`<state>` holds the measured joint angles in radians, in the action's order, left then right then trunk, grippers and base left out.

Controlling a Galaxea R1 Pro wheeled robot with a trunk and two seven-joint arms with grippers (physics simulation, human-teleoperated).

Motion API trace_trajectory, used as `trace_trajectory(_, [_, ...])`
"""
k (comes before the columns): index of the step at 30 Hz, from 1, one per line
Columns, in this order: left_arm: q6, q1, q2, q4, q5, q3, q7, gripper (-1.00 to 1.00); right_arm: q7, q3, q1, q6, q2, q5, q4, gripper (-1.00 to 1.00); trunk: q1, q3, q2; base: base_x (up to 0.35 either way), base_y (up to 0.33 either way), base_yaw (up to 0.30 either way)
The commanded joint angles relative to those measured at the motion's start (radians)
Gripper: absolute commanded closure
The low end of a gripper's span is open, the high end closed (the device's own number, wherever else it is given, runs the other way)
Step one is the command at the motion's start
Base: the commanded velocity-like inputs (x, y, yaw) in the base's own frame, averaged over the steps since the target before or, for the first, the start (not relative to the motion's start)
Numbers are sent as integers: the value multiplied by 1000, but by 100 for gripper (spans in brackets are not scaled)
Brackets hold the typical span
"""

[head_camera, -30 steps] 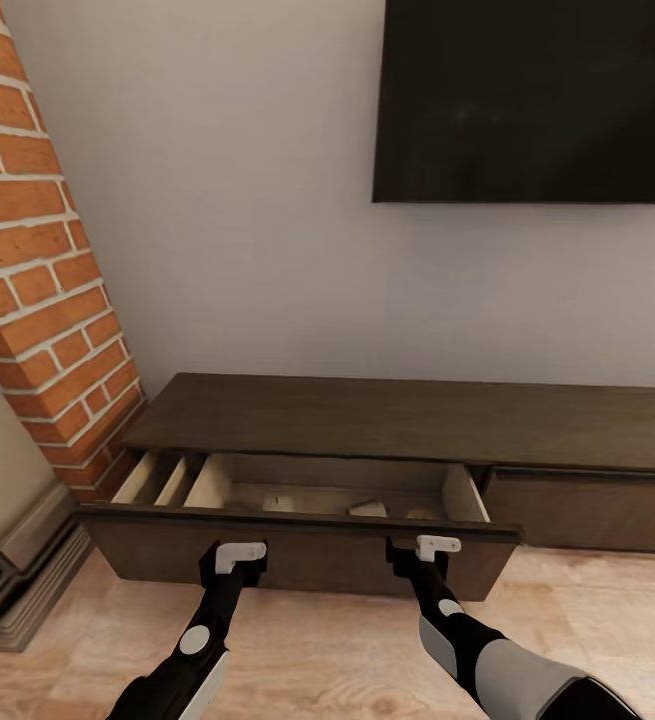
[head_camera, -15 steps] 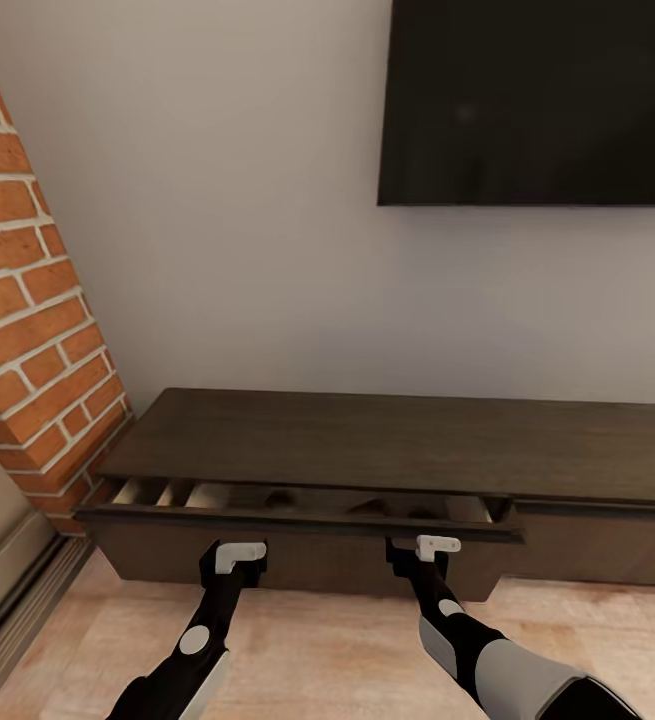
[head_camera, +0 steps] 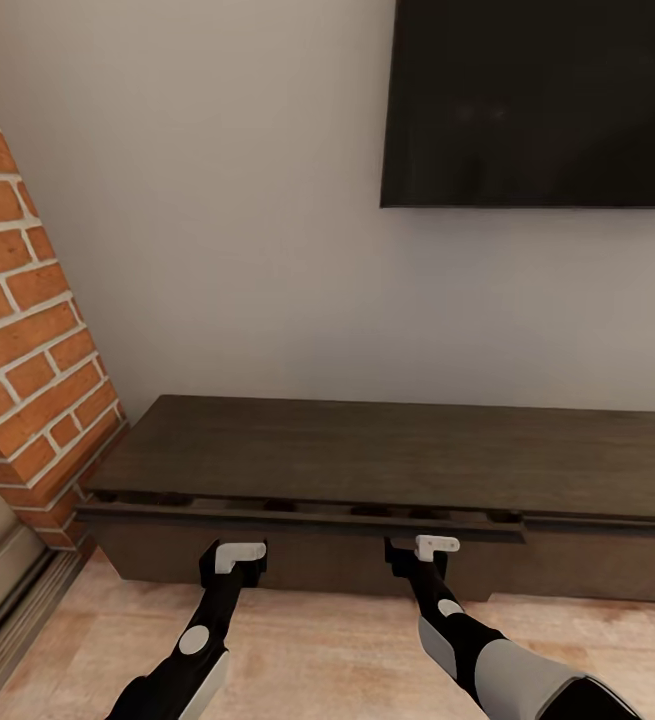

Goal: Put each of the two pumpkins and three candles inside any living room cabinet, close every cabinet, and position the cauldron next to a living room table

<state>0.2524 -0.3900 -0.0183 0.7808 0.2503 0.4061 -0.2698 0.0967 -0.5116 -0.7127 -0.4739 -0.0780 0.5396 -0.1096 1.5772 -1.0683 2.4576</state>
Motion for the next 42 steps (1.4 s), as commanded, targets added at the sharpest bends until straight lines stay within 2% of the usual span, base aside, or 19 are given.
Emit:
trace_trajectory(1, [4,-1,-2,0,9,8,-9,-100,8,-11,-1,-2,0,0,0,-100,0,-1,0,6,0,0])
trace_trajectory(17, [5,-1,-2,0,10,8,-9,-100,8,-11,-1,-2,0,0,0,-100,0,-1,0,75,12,0])
trace_trajectory(35, [3,-1,-3,0,13,7,-8,-100,8,-11,-1,2,0,0,-1,-100,0,-1,0,-296,0,0])
trace_trajectory(42, [-8,0,-10,0,20,1,-3,-100,11,-12,-2,28,0,2,-3,-100,0,-1,0,-314,0,0])
